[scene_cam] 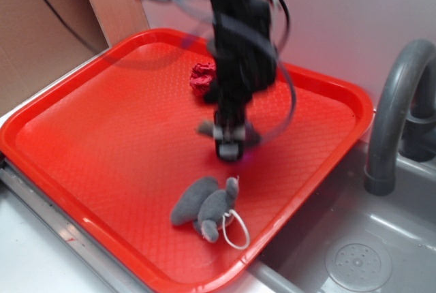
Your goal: Grab the wood chip.
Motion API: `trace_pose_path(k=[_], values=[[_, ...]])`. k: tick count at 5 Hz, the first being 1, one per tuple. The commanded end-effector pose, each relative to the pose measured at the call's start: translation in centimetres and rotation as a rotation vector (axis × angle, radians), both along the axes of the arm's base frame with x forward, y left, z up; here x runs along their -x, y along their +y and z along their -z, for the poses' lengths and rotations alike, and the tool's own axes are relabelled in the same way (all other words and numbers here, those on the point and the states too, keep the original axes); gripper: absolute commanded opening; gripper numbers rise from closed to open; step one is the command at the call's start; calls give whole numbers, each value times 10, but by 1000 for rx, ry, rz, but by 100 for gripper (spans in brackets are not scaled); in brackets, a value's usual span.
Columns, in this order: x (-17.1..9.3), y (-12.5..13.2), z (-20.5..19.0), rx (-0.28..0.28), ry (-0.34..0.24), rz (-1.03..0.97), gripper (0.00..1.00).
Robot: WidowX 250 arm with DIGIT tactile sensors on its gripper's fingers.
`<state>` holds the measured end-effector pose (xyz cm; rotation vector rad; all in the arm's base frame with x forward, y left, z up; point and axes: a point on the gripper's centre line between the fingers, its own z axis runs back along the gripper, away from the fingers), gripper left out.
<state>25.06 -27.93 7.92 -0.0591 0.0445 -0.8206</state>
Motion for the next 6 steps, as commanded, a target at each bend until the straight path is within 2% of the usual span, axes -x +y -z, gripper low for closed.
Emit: trace_pose_path(k=[1,2,3,4,5,6], values=[[15,66,-84,134,-57,-363,0],[34,104,-115,166,-103,-520,0],[54,132,-143,154,-140,-682,0],[65,147,-161,219,-141,-744,0],[70,149,-168,178,-174,-820,0],[65,151,-168,185,-191,-832,0]])
